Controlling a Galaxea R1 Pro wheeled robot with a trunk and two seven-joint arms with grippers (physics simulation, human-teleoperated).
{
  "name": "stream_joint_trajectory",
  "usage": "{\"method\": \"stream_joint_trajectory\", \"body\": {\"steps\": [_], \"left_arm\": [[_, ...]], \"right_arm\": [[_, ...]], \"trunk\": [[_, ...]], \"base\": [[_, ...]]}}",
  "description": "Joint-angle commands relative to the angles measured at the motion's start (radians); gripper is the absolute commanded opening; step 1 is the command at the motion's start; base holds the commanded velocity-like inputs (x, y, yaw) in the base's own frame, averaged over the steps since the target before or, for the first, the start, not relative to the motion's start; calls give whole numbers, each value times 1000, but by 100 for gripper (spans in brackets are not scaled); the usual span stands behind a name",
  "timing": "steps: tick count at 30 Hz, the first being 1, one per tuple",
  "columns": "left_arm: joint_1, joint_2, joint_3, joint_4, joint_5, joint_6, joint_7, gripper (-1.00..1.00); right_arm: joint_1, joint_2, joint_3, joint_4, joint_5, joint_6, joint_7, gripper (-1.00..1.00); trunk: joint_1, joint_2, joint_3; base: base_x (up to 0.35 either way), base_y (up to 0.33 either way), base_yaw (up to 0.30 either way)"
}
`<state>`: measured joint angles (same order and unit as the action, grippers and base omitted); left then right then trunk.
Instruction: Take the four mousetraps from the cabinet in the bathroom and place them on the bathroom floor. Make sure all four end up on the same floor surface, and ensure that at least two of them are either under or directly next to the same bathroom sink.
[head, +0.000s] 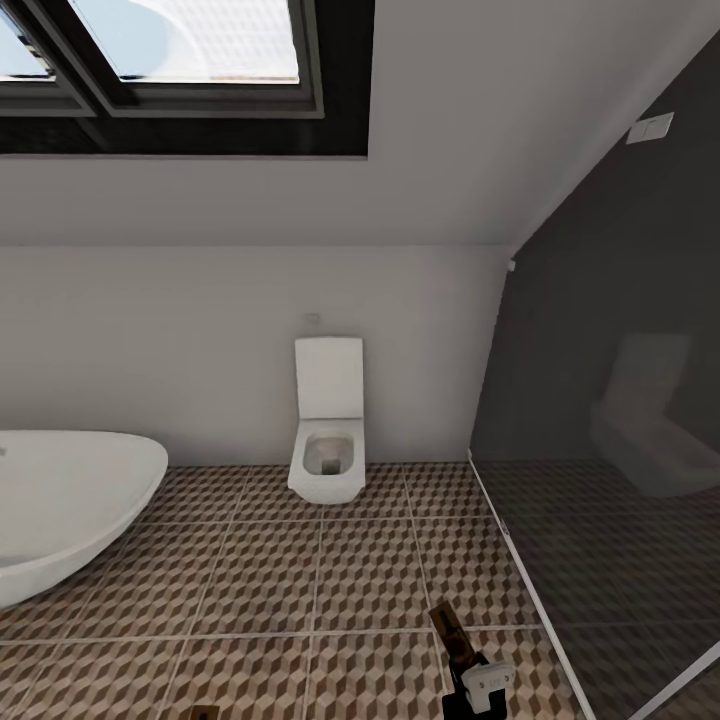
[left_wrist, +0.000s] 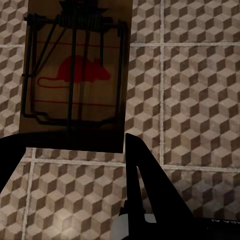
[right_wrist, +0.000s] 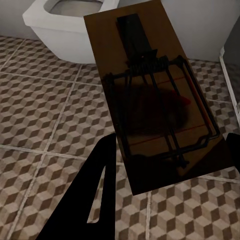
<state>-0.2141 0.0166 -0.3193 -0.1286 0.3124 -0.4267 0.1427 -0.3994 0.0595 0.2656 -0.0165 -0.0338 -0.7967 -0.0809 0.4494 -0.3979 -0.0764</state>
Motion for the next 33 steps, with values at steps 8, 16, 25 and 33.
{"method": "stream_joint_trajectory", "body": {"steps": [8,16,25,33], "left_arm": [[-1,0,-3,-24,1,5,10,-100],[-1,28,-1,-361,0,406,15,-100],[-197,37,1,-521,-1,858,22,-100],[-509,35,2,-290,-1,932,27,-100]], "right_arm": [[-1,1,9,-1,-3,-2,-5,-100],[-1,-4,6,-101,-1,204,-49,-100],[-1,0,6,-465,0,556,-126,-100],[-39,87,4,-674,-3,865,-155,-100]], "trunk": [[1,-2,-2],[1,-2,-2],[1,-2,-2],[1,-2,-2]], "base": [[0,0,0],[0,0,0],[0,0,0],[0,0,0]]}}
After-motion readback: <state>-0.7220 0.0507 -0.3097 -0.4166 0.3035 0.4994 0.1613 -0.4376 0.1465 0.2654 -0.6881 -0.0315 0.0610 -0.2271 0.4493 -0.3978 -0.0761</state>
